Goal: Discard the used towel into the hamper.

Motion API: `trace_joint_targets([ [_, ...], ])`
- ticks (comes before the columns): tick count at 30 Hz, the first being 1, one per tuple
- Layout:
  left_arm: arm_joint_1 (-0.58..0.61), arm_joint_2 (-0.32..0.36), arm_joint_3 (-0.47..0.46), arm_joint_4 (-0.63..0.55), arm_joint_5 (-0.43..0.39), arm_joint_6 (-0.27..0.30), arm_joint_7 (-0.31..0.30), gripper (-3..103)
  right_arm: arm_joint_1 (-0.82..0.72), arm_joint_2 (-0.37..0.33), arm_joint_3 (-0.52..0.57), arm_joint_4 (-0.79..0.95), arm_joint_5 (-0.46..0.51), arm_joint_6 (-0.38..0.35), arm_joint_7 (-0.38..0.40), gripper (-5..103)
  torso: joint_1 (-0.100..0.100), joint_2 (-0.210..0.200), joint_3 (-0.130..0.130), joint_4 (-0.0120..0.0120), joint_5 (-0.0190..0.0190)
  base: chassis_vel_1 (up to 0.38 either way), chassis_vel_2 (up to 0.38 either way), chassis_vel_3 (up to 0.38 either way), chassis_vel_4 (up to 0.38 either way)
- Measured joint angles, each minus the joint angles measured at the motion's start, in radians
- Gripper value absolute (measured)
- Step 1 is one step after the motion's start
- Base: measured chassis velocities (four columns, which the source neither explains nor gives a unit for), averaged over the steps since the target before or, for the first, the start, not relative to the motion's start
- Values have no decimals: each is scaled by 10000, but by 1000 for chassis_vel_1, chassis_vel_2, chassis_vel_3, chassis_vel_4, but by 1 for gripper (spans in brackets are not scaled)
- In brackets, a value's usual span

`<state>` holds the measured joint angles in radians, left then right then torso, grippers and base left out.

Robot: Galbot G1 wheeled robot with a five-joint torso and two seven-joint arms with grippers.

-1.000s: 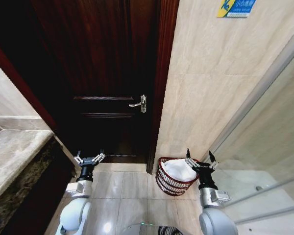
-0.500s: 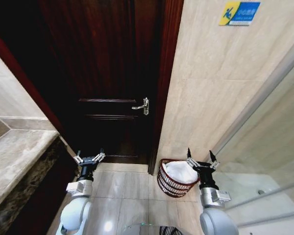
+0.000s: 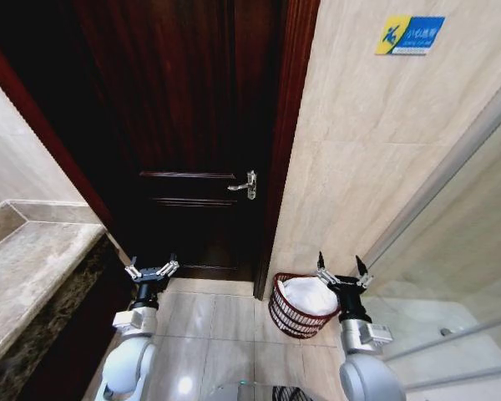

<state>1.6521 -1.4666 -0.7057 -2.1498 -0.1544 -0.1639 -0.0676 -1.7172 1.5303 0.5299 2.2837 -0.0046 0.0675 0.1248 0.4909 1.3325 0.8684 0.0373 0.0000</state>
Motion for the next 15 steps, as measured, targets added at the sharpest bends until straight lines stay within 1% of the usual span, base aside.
trace_joint_targets([
  [4, -7, 29, -3, -44, -7, 13, 1, 100, 12, -7, -23, 61, -4, -77, 1, 100, 112, 242, 127, 0, 0, 0, 0, 0, 0],
  [5, -7, 29, -3, -44, -7, 13, 1, 100, 12, -7, -23, 61, -4, -77, 1, 100, 112, 242, 127, 0, 0, 0, 0, 0, 0],
  [7, -1, 27, 2, -72, -7, 17, 9, 100, -1, -6, -28, 87, -4, -102, 1, 100, 202, 435, 233, 0, 0, 0, 0, 0, 0],
  [8, -1, 27, 2, -72, -7, 17, 9, 100, -1, -6, -28, 87, -4, -102, 1, 100, 202, 435, 233, 0, 0, 0, 0, 0, 0],
  [10, 29, 27, 11, -112, -8, 18, 29, 100, -30, -1, -26, 130, -5, -106, 2, 100, 281, 614, 331, 0, 0, 0, 0, 0, 0],
  [11, 29, 27, 11, -112, -8, 18, 29, 100, -30, -1, -26, 130, -5, -106, 2, 100, 281, 614, 331, 0, 0, 0, 0, 0, 0],
  [13, 30, 45, 4, -139, -15, 18, 39, 100, -38, 0, -14, 158, -5, -116, 3, 100, 368, 801, 431, 0, 0, 0, 0, 0, 0],
  [15, 28, 46, 2, -141, -16, 17, 40, 100, -38, 0, -13, 163, -5, -118, 3, 100, 378, 823, 442, 0, 0, 0, 0, 0, 0],
])
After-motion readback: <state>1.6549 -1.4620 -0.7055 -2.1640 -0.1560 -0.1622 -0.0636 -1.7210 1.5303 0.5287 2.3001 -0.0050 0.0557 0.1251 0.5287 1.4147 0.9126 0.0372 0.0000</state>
